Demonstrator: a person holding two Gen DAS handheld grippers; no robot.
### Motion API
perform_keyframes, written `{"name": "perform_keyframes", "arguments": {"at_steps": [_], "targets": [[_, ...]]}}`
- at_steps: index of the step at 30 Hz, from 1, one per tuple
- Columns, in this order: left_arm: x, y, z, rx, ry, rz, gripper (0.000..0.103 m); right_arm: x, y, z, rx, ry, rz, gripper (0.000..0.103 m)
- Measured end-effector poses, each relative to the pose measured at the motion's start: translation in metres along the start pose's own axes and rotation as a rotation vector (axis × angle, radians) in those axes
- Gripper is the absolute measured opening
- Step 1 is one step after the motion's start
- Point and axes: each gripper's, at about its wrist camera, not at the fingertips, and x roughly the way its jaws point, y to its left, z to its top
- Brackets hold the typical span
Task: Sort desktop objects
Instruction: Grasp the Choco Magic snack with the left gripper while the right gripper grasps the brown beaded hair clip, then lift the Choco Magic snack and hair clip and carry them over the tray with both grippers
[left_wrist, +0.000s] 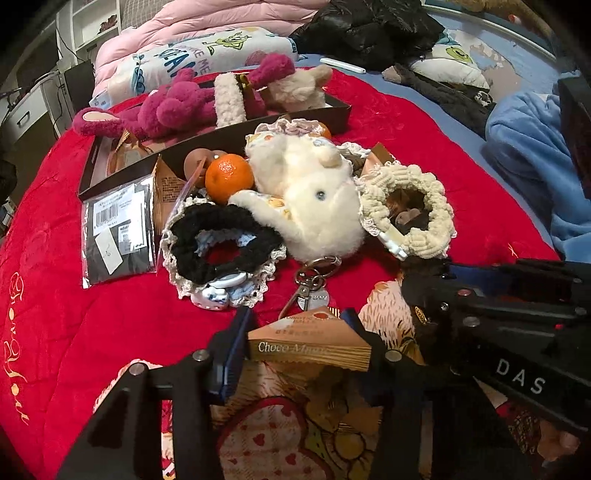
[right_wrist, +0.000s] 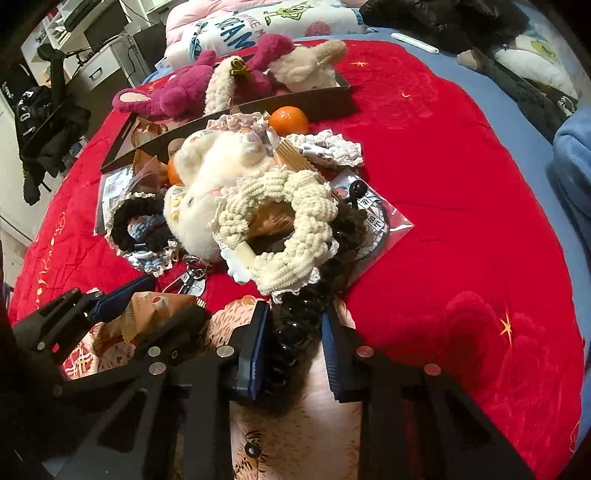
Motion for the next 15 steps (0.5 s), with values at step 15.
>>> {"name": "perform_keyframes", "arguments": {"at_steps": [15], "targets": [[-0.016, 0.017, 0.002, -0.096, 0.01, -0.064, 0.049, -0.002, -0.018, 0.004, 0.061, -0.001, 0.113, 0.022]]}}
